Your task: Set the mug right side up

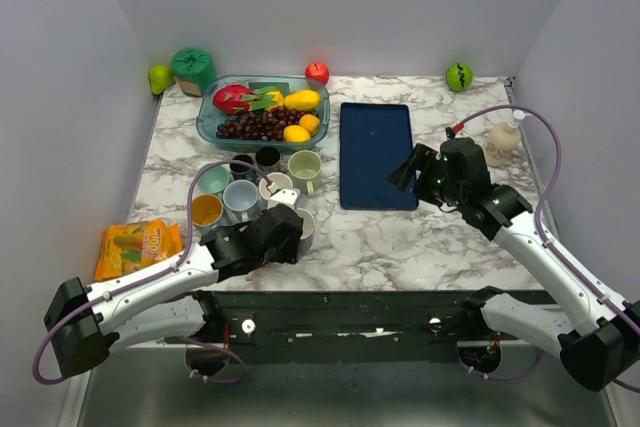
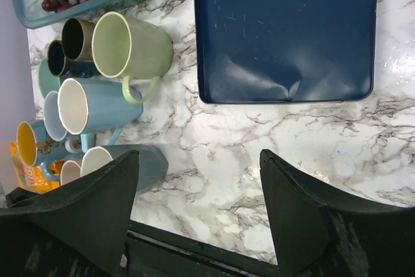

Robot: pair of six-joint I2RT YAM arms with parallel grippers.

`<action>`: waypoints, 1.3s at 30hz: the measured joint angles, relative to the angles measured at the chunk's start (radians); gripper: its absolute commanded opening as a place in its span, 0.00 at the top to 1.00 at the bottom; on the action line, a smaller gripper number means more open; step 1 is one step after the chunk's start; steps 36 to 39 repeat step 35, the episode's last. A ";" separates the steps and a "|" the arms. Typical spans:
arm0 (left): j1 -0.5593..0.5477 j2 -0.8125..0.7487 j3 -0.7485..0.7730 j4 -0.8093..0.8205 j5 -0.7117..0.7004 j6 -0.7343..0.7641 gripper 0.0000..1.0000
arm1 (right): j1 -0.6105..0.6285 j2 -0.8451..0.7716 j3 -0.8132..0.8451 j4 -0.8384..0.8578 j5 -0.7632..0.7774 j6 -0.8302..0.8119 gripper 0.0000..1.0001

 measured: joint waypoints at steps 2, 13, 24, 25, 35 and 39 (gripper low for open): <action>-0.009 -0.013 -0.002 0.004 -0.008 -0.013 0.15 | 0.000 0.000 0.000 0.000 0.002 0.000 0.18; -0.019 -0.131 0.103 -0.107 -0.093 -0.108 0.01 | 0.000 -0.047 0.003 -0.058 0.031 0.009 0.13; -0.019 -0.276 0.508 -0.248 -0.261 -0.026 0.01 | 0.000 -0.145 0.122 -0.170 0.092 0.012 0.00; -0.019 -0.276 0.537 -0.256 -0.273 -0.009 0.01 | 0.000 -0.156 0.135 -0.175 0.099 0.012 0.00; -0.019 -0.276 0.756 -0.314 -0.332 0.191 0.01 | 0.000 -0.194 0.230 -0.212 0.128 -0.008 0.00; -0.019 -0.276 0.756 -0.314 -0.332 0.191 0.01 | 0.000 -0.194 0.230 -0.212 0.128 -0.008 0.00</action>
